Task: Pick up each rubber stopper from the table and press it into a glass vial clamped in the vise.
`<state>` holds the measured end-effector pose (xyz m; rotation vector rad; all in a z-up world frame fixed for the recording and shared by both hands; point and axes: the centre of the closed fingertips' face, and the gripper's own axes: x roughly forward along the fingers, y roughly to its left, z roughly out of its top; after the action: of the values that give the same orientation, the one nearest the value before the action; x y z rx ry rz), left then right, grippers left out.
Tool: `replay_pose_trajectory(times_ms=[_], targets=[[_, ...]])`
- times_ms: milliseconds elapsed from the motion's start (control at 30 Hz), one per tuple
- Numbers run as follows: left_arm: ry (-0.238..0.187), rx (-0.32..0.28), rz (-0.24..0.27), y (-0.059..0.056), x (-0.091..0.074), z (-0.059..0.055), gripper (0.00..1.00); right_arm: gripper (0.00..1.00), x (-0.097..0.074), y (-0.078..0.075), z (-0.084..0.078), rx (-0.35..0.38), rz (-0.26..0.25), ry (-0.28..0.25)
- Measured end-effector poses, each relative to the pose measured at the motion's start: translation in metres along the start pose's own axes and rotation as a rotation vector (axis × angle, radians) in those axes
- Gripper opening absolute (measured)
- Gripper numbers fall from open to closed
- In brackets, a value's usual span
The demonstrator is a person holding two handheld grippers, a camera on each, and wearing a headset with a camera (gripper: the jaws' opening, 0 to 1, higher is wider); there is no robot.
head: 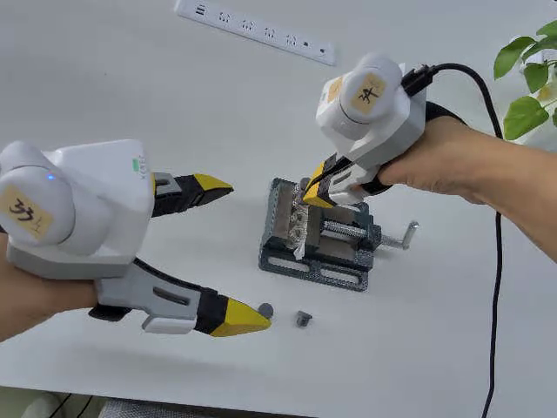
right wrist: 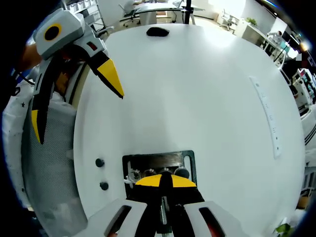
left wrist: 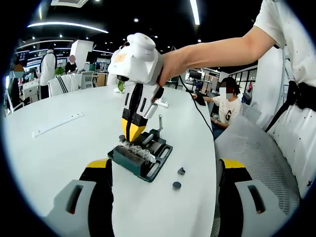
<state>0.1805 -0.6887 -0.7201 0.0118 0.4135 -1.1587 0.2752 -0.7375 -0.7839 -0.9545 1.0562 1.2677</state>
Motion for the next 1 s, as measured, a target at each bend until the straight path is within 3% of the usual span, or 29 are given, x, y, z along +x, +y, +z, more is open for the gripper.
replay_pose_trajectory(times_ms=[300, 1000], targets=[[0.011, 0.005, 0.005, -0.0001, -0.0028, -0.0015, 0.89, 0.00, -0.0007, -0.0003, 0.0007, 0.057, 0.006, -0.051], [0.022, 0.008, 0.021, -0.0012, -0.0089, 0.0005, 0.89, 0.02, -0.0044, 0.0018, -0.0013, 0.055, -0.024, -0.095]])
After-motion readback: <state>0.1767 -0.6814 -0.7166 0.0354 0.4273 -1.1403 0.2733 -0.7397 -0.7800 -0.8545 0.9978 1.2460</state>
